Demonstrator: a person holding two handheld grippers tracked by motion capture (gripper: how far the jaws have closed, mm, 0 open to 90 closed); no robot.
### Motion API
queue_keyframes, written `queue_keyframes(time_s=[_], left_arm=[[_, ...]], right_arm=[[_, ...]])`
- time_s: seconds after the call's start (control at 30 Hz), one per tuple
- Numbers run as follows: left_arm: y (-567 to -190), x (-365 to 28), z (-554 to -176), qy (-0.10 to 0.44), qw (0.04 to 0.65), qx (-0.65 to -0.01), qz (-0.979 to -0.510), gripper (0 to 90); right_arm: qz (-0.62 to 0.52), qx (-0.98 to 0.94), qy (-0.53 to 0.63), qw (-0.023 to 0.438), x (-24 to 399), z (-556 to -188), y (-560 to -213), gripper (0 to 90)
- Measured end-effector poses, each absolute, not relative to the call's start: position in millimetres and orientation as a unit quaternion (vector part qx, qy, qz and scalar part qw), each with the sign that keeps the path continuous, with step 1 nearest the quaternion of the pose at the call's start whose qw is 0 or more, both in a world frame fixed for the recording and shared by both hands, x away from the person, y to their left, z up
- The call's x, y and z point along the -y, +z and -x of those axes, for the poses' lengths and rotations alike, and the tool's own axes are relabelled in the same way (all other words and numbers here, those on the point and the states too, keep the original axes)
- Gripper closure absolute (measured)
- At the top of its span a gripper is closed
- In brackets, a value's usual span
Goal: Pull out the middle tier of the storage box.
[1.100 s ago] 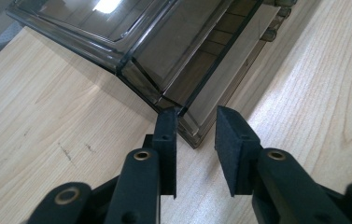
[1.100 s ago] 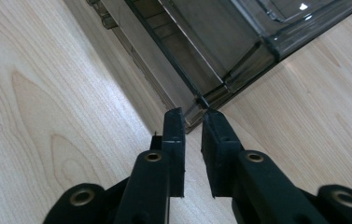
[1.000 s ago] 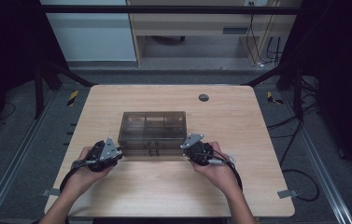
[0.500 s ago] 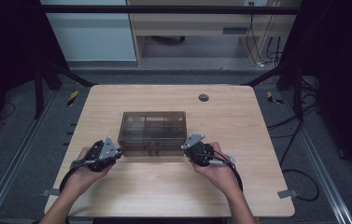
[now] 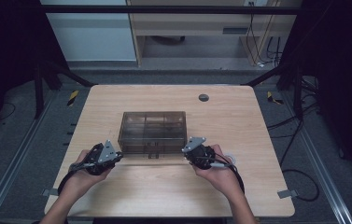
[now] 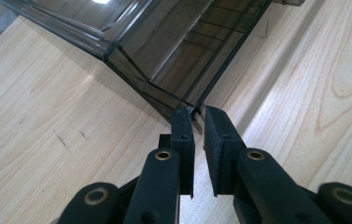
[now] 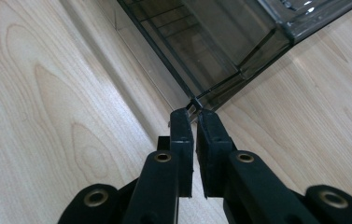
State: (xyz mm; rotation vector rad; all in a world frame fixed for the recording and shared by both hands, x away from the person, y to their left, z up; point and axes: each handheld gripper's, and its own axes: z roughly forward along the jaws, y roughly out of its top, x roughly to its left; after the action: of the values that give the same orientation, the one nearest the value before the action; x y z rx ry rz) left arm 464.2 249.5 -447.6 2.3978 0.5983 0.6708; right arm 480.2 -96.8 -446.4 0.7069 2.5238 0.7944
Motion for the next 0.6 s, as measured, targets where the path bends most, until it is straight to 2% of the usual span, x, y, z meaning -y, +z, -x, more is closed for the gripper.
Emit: queue_keyframes(time_s=[0.6], left_arm=[[-445.9, -248.6, -449.0, 0.252, 0.274, -0.204, -0.905, 82.8]], right_arm=[[-0.244, -0.907, 0.28, 0.199, 98.7, -464.8, -444.9, 86.5]])
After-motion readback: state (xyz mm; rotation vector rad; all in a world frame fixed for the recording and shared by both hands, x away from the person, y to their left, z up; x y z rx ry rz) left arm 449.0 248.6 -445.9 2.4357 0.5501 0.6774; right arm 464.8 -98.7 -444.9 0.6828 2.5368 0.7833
